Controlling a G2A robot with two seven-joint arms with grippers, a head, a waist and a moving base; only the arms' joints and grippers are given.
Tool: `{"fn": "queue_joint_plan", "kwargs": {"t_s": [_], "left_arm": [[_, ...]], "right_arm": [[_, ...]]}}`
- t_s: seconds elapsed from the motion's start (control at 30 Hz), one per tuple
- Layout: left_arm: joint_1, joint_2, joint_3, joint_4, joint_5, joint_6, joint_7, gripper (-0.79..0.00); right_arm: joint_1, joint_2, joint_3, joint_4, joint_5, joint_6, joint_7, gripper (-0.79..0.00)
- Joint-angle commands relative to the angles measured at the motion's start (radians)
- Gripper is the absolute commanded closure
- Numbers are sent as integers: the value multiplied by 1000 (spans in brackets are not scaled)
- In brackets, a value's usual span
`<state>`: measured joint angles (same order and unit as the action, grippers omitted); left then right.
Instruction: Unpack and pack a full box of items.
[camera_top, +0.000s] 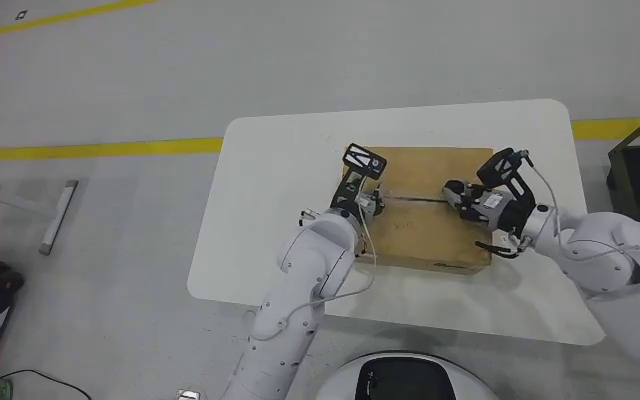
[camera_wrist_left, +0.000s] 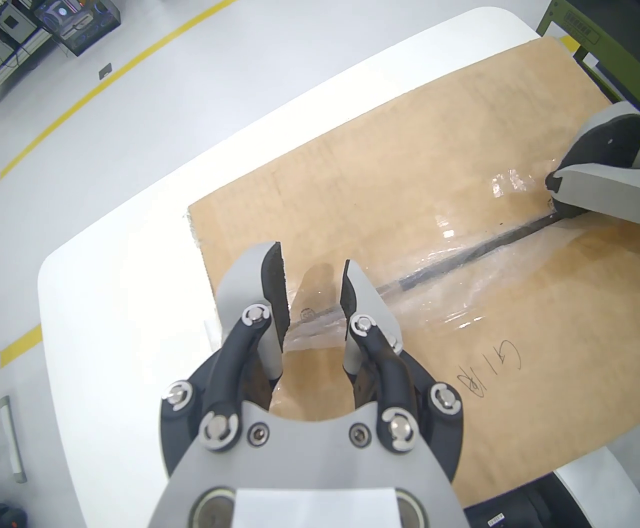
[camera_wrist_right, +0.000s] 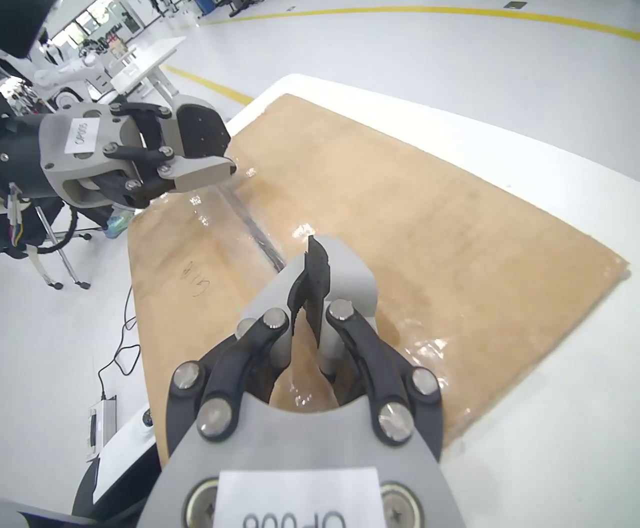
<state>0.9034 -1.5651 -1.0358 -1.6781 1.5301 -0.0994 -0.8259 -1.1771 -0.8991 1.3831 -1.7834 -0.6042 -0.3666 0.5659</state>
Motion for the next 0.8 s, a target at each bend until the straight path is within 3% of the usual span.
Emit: {"fn": "queue_joint_plan", "kwargs": {"t_s": [0.0,0.27,0.43,0.47,0.6,0.67,0.77], "left_arm": [[3,0,-2,-6,0,0,-1,-277],[19,2,-18,-40,1,13,-3,-308],[31,5,-42,-73,5,22,-8,-372],[33,6,-47,-80,6,22,-9,-425],[43,8,-60,-95,9,21,-14,-446],[48,9,-64,-104,9,21,-16,-563],[57,11,-71,-129,16,23,-21,-573]], "right_arm": [[-1,-1,-4,5,-16,1,2,0],[-12,-2,24,-14,10,-2,-25,0],[-56,4,81,-54,21,-11,-26,0],[-66,5,93,-59,22,-13,-24,0],[-104,9,127,-81,3,-20,-17,-6],[-119,10,142,-89,2,-23,-20,-9],[-142,11,174,-109,13,-17,-40,-25]]}}
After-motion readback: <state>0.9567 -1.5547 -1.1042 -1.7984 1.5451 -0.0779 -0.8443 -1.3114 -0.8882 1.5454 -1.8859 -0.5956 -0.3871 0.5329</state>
